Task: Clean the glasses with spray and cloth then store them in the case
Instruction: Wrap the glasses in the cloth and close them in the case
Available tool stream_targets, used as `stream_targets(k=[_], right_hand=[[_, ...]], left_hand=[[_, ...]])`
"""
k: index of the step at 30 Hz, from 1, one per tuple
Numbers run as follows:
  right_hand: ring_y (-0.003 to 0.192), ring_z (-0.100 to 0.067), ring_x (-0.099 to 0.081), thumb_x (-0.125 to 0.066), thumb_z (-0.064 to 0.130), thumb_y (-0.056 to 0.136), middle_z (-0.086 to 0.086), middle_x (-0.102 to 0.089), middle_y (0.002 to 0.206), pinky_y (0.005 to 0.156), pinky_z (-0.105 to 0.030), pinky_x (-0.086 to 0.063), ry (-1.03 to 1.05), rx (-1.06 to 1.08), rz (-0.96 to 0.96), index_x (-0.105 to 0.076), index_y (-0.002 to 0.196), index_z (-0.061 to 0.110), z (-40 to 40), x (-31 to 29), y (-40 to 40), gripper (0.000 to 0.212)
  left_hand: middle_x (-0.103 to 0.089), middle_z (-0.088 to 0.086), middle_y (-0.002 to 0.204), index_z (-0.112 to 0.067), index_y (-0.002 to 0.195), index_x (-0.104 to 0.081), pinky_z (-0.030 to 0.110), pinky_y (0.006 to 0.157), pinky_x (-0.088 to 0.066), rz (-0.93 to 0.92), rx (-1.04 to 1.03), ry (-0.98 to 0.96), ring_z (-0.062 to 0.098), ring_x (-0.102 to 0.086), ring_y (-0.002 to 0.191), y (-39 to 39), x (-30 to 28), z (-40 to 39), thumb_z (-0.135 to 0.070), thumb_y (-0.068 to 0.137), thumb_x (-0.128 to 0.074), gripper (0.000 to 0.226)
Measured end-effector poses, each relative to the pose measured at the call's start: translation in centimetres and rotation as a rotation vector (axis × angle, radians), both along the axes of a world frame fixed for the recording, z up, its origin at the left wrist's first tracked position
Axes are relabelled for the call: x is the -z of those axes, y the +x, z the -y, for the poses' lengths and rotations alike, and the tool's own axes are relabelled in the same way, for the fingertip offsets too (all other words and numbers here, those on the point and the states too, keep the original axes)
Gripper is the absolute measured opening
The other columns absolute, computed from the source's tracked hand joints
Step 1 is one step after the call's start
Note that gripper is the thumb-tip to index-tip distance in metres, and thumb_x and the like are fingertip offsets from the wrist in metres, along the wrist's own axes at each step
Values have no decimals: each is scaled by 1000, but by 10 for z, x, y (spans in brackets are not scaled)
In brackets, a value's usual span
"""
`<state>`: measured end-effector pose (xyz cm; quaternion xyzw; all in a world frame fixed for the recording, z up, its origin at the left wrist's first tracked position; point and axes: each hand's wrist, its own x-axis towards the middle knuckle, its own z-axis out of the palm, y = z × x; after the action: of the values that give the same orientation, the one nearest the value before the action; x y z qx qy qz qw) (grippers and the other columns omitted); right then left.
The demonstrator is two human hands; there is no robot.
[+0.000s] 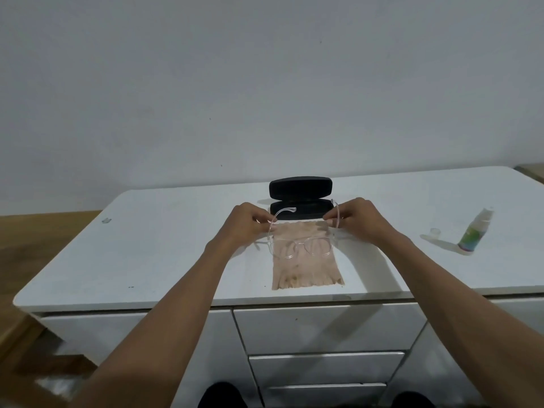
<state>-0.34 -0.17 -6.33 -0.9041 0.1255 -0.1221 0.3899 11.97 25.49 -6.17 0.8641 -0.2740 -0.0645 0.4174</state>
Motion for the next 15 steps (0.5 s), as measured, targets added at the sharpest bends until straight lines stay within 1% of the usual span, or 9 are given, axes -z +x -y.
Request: stream_targets(k=[2,5,7,8,9,11,13,15], right_hand=[[83,-7,-69,-83,20,85,7,-76,84,73,-19,-47,-38,-45,-34,-84,88,25,-1,-7,2,6],[84,-7,-69,-88,28,79,7,-76,83,74,-18,-48,-127,-92,-94,-84,91,28,2,-3,12,12],[83,-6,-69,-88,26,78,12,-73,79,74,-16,-49,-180,-110,-128,-83,89,29,4,0,15,13],[84,-6,-69,-88,23,78,15,-72,78,75,-17,-50,-185,-115,-135,-83,87,29,4,1,17,12],[84,-6,-69,-88,21,78,18,-71,77,76,-19,-51,-178,-115,-137,-81,83,29,5,2,17,11],[80,-3,-67,-87,18,79,22,-70,74,73,-17,-48,-134,-109,-135,-78,76,29,3,-1,16,14],[76,-2,-67,-85,17,81,15,-73,73,68,-14,-45,-65,-97,-126,-77,71,27,3,-5,14,16],[67,0,-67,-82,14,85,3,-78,75,61,-12,-45,77,-108,-123,-78,73,19,3,-11,10,14]], left_hand=[[-63,-9,70,-31,84,-80,24,59,-41,10,5,35,9,-50,59,1,-4,3,-25,76,-89,13],[-67,-8,73,-28,86,-82,24,63,-44,26,21,124,8,-56,64,7,-1,13,-29,70,-93,19],[-67,-7,72,-26,83,-82,22,63,-43,14,44,147,7,-57,64,7,1,16,-26,70,-93,17],[-66,-7,70,-24,80,-82,22,62,-42,6,57,142,6,-56,62,7,1,18,-24,71,-92,14],[-66,-6,68,-23,76,-81,23,63,-42,0,69,141,7,-54,60,8,1,18,-21,72,-91,11],[-67,-3,68,-23,70,-80,26,63,-43,-15,84,144,7,-52,57,9,2,17,-18,72,-90,12],[-68,-2,70,-25,68,-79,27,63,-43,-38,100,123,4,-51,53,12,1,15,-17,73,-89,14],[-70,1,73,-22,72,-79,27,65,-46,-56,140,97,3,-55,55,13,-1,11,-14,75,-87,12]])
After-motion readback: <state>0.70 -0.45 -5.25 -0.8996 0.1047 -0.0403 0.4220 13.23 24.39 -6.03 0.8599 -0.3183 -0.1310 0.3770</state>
